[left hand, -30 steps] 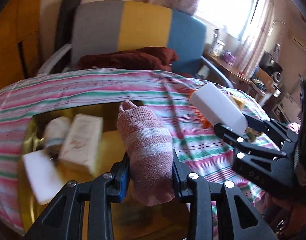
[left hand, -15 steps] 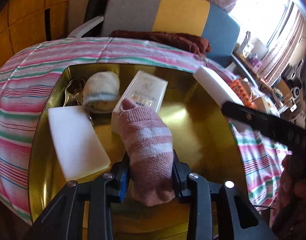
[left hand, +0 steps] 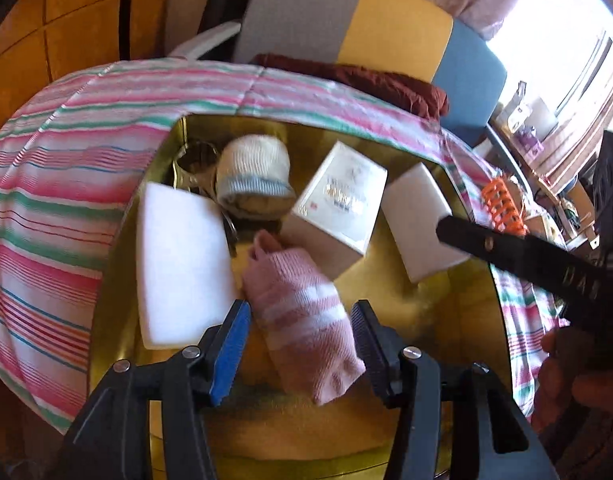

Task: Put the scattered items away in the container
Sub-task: 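Carry sock and sponge into the gold tray and open both tools, then move both open tools back toward the orange rack and mandarin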

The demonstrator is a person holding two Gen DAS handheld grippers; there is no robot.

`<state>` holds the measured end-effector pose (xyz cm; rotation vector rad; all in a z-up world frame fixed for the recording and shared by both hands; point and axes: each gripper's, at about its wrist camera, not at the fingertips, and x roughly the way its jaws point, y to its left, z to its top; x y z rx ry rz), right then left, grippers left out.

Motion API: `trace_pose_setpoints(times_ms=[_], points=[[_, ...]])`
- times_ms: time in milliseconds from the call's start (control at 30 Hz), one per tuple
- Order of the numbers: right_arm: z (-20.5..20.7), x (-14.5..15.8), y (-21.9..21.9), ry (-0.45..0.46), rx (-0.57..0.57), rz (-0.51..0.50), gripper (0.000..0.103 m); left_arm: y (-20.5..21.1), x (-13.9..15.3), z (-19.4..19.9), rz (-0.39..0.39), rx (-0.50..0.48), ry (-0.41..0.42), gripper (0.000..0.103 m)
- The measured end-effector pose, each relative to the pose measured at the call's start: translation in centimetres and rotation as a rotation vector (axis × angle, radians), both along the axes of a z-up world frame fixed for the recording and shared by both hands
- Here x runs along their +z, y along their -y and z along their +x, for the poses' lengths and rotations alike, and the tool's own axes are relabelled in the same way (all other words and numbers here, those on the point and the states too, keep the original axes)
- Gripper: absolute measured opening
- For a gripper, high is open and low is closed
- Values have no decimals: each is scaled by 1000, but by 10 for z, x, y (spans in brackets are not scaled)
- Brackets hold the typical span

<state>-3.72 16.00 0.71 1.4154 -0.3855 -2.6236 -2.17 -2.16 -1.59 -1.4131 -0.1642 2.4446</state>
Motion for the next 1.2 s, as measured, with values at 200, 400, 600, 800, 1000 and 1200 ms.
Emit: trace_pose_setpoints(times_ms=[200, 400, 600, 800, 1000, 1200], points=[[-8, -6, 19, 16, 99, 36, 48, -10, -8, -6, -67, -22, 5, 50], [-42, -30, 53, 90, 181, 110, 36, -13, -10, -10, -141, -21, -34, 51], [-51, -22, 57, 42, 184, 67, 35, 3, 1, -19, -91, 80, -26, 52], [-16, 10, 18, -76, 135, 31, 47, -3, 12, -15, -11, 111, -44, 54], [25, 18, -66, -119, -58, -11, 57, -37, 22, -2, 26, 37, -73, 54], [53, -10, -148, -59, -271, -13, 57, -93, 23, 4, -34, -113, -61, 54]])
